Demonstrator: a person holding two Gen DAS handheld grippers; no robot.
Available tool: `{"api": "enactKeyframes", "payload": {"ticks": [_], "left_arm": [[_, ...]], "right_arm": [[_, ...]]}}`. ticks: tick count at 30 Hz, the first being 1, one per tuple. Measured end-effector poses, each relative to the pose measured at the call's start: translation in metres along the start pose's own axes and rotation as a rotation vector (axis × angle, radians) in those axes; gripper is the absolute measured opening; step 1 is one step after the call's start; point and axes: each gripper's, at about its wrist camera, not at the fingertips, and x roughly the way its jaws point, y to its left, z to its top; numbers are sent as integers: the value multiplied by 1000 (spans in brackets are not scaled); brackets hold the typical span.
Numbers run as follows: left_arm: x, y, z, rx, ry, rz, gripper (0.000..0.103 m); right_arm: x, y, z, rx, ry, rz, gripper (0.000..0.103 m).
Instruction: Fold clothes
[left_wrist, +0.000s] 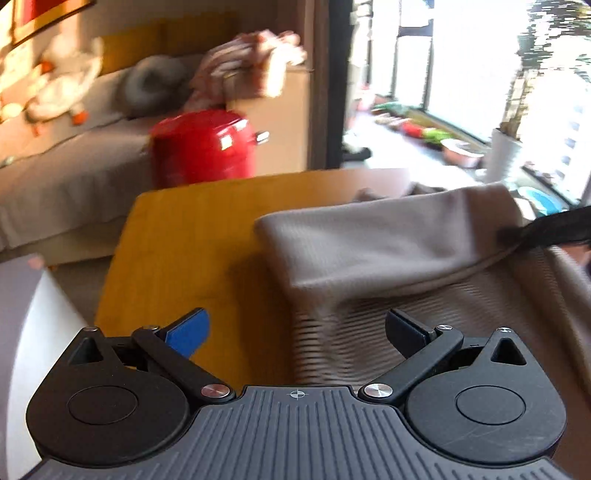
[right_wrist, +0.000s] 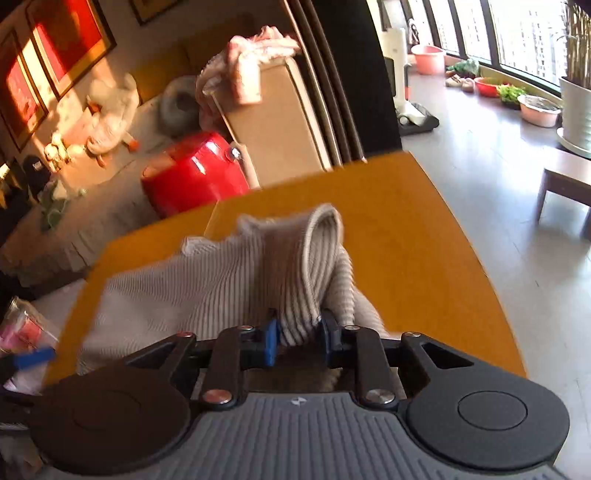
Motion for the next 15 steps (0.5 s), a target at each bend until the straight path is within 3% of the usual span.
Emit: {"api": "enactKeyframes", "payload": {"ticks": [6,10,12,15], "left_arm": [[9,-35,10,28,-60,-97,103],[35,-50,10,-36,-74,-106,103],[44,-57,7,-50,-104,-73,103],[51,-64,3,-65,-110,-28,103]], "right_arm": [[-81,14,-34,-324,-34,-20,41],[-136,25,-77,-481,73,94,46],[-154,28,-101,-504,137,165,52],[-165,33,-129,-523,197,216,53]]}}
